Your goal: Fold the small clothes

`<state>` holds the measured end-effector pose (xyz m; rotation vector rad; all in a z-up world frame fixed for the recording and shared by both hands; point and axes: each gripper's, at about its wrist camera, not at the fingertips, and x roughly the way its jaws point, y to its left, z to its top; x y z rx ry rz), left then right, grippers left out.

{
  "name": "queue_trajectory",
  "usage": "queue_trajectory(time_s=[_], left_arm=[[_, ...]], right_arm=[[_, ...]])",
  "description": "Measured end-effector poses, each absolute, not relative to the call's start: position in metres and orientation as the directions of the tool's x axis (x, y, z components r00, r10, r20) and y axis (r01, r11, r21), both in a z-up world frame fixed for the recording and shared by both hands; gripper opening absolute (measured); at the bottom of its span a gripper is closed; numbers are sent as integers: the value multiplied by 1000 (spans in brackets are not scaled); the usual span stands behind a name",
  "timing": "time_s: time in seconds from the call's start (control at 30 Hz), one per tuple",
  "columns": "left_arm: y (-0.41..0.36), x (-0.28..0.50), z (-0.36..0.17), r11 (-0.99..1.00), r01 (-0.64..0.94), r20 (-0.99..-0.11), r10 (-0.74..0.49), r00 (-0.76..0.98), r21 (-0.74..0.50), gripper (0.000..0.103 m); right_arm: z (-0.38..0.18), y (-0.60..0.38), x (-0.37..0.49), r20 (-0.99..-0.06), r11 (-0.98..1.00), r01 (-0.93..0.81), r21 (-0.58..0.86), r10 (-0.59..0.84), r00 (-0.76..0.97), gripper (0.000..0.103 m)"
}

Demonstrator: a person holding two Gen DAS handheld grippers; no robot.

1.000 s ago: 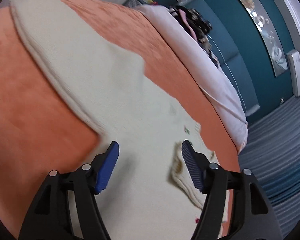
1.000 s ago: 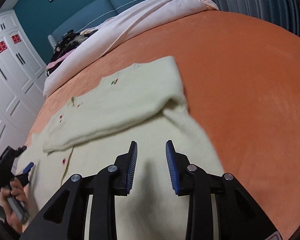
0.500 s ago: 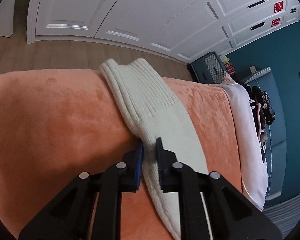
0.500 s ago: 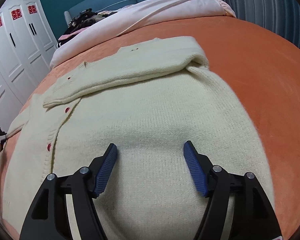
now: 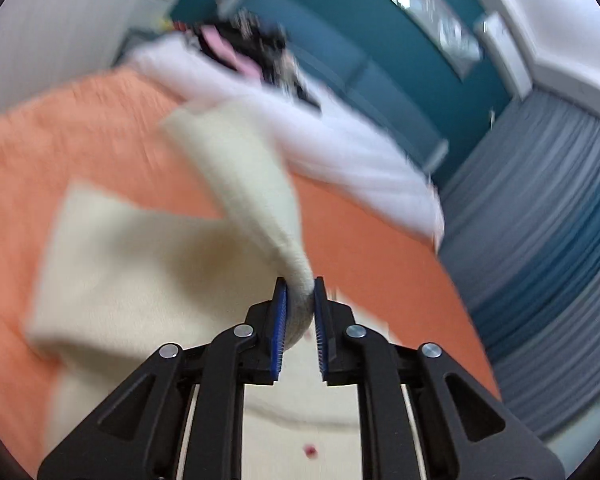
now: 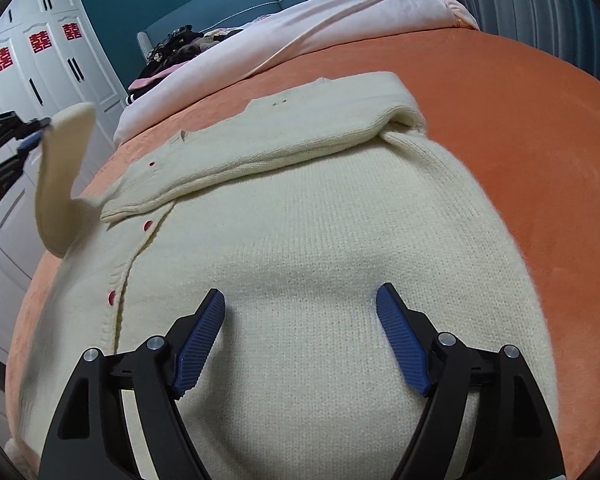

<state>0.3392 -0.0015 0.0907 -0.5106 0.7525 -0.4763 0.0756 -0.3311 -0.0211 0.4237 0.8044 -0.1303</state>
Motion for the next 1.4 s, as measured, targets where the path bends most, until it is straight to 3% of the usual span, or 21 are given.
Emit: queue_trajectory(time_s=[0.07,0.13,0.23,0.27,0.4,0.57,0.7,0.77,0.8,0.83,0.87,0.97,1.0,1.07,1.1,1.13,1.3,1.37,1.4], left_arm=[[-39,320,46,789,176,-610,-576,545,-588,16],[-48,299,9,778,94,-647,-577,499,-621,22],[-25,273,-11,744,-24,-640,-557,529,-668,35],[-14,270,-10,737,-39,-630,-548,550,-675,35],[37,285,15,748,-84,-604,-459,652,-659,53],[95,321,11,638,-243,-598,-426,679,-731,54],[110,327,-8,565,-312,-596,-431,677,-764,52],[113,329,-3,562,-310,-589,-424,688,-767,47],[111,331,0,570,-297,-583,-423,693,-766,33],[108,335,3,578,-276,-575,-431,696,-768,11],[109,342,6,585,-252,-563,-442,698,-771,5],[107,351,39,599,-149,-483,-446,753,-787,4],[106,351,49,601,-119,-462,-456,761,-790,7],[103,344,58,608,-105,-464,-471,750,-787,31],[101,335,55,609,-121,-481,-472,739,-784,56],[98,325,49,616,-147,-508,-464,725,-773,66],[87,323,-12,571,-320,-624,-480,616,-756,60],[92,332,-20,533,-360,-623,-473,623,-765,48],[93,339,-17,540,-357,-623,-463,630,-762,34]], right_arm=[[-21,-333,75,-716,903,268,335,58,696,76],[-20,-336,74,-710,899,264,350,71,700,77],[-19,-337,73,-703,893,254,372,92,705,79],[-18,-337,74,-703,890,255,377,96,704,78],[3,-341,79,-686,858,278,431,112,719,76],[33,-352,134,-604,759,262,596,209,769,76],[20,-338,203,-680,789,279,548,224,698,76],[9,-326,227,-715,791,290,538,246,655,68],[5,-319,237,-725,801,272,533,267,635,49],[3,-310,246,-752,832,261,490,252,609,20],[7,-304,255,-773,866,248,434,217,596,11],[56,-314,253,-637,835,160,526,263,725,9],[75,-321,249,-588,828,137,543,259,767,9],[107,-335,241,-511,839,110,533,215,832,9],[111,-341,242,-511,848,115,518,199,836,9],[105,-348,246,-536,855,139,500,179,825,9],[26,-369,264,-709,840,271,471,177,683,9],[20,-366,261,-720,862,261,435,159,675,9],[25,-365,260,-709,864,248,439,163,686,9]])
